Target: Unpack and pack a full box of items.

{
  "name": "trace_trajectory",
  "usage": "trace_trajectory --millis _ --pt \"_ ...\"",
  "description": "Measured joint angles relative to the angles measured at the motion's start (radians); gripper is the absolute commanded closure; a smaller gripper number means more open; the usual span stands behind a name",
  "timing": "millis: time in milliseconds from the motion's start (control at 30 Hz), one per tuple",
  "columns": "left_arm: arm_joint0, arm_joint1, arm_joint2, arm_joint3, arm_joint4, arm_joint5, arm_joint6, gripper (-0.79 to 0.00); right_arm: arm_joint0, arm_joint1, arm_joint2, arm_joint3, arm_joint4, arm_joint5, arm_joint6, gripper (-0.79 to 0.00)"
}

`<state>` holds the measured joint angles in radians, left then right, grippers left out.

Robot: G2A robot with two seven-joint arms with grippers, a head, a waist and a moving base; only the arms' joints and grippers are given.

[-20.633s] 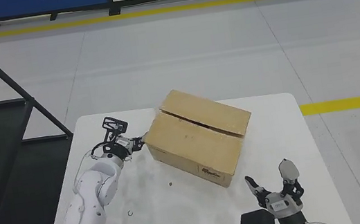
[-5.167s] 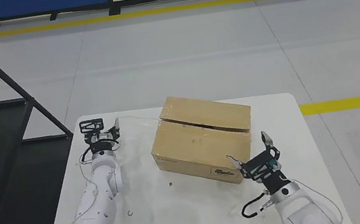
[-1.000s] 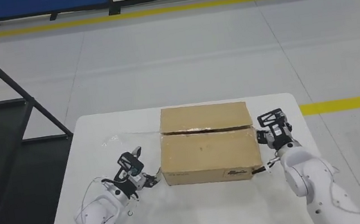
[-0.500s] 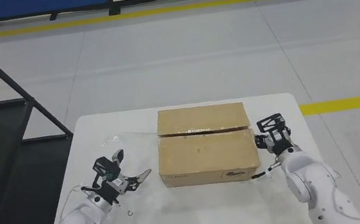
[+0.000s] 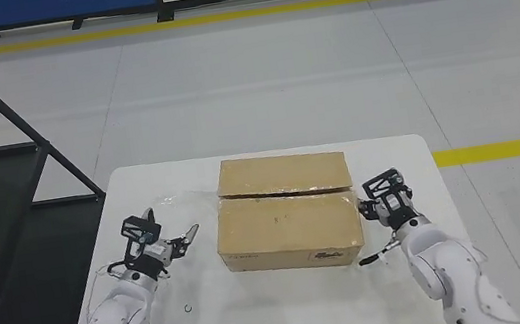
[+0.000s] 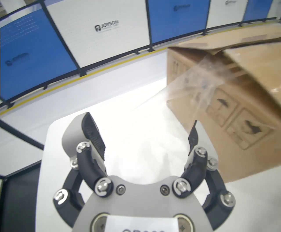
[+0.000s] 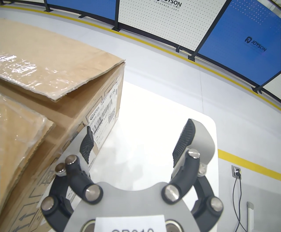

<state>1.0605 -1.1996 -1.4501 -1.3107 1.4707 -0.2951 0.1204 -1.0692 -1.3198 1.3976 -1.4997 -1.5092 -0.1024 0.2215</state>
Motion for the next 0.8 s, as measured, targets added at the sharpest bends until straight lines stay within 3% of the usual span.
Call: trace_trajectory --millis 133,333,467,800 --pt "-0.050 -0.004 0.024 0.060 0.041 0.062 -0.051 -0.785 -0.011 0.000 0.016 -0.010 0.029 0.023 -0.018 -0.785" --pt "-0.192 -0.013 0.061 0.239 -0.030 -0.060 -0.068 -0.785 -0.051 -0.004 0.054 -0.050 0.113 0.097 -0.104 -0.785" --pt "-0.287 -0.024 0.106 0.353 -0.025 -0.092 -0.055 -0.785 -0.093 -0.003 0.082 -0.093 0.143 0.123 -0.145 -0.785" --pt "-0.489 -0.088 0.263 0.620 -0.032 -0.027 -0.024 -0.785 -0.178 0.003 0.114 -0.188 0.127 0.133 -0.161 -0.785"
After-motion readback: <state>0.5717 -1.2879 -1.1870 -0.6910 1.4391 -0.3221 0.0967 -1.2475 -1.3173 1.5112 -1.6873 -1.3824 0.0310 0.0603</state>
